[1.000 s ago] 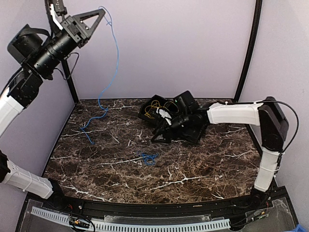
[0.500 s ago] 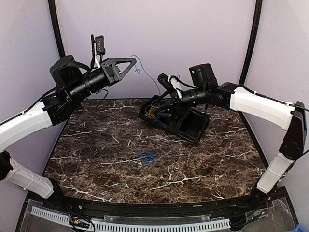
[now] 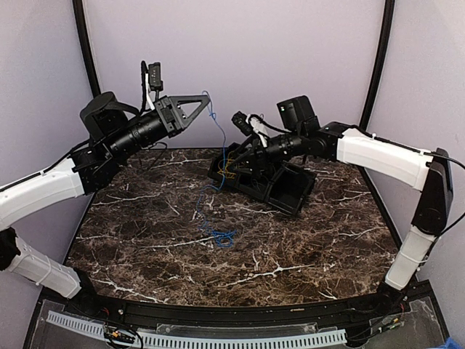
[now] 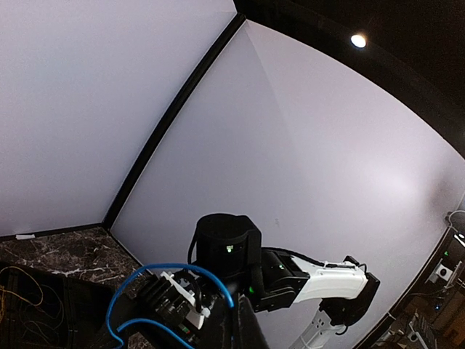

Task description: Untangle the cables

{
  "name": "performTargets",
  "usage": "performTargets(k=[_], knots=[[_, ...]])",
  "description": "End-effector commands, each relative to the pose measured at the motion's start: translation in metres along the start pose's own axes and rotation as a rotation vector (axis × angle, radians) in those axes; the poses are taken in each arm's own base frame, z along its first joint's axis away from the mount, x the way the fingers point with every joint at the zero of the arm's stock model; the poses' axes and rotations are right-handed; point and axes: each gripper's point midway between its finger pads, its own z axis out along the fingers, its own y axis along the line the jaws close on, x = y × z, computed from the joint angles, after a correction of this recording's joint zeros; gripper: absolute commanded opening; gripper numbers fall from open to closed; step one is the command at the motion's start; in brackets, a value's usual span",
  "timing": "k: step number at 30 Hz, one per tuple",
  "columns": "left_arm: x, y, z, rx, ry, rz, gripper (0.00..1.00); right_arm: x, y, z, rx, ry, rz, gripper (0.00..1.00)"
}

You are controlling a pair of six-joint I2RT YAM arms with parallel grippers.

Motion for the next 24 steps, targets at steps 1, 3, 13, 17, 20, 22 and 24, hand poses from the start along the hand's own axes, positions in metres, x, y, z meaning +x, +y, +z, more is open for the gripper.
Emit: performTargets(k=[1,3,13,17,20,22,24], knots=[[-0.002,-0.009,-0.004,0.038,-0.017,-0.005,0.00,0.005,0.030,-0.012,-0.109,0.039,-0.045,0.64],[-0.001,-0.008,-0.005,0.039,-0.015,-0.008,0.00,0.011,0.027,-0.017,-0.059,0.050,-0.050,0.64],[0.004,-0.015,-0.004,0.064,-0.003,-0.037,0.00,-0.024,0.052,-0.011,-0.196,-0.053,-0.088,0.75],[0.001,-0.017,-0.005,0.066,-0.008,-0.033,0.00,-0.023,0.074,-0.001,-0.316,-0.048,-0.081,0.71],[0.000,-0.018,-0.007,0.062,-0.011,-0.029,0.00,-0.020,0.071,0.001,-0.296,-0.039,-0.070,0.40],[-0.002,-0.020,-0.008,0.061,-0.016,-0.024,0.00,-0.017,0.062,0.002,-0.238,-0.026,-0.073,0.21],[-0.004,-0.021,-0.010,0.061,-0.022,-0.018,0.00,-0.015,0.054,-0.001,-0.182,-0.017,-0.075,0.02]])
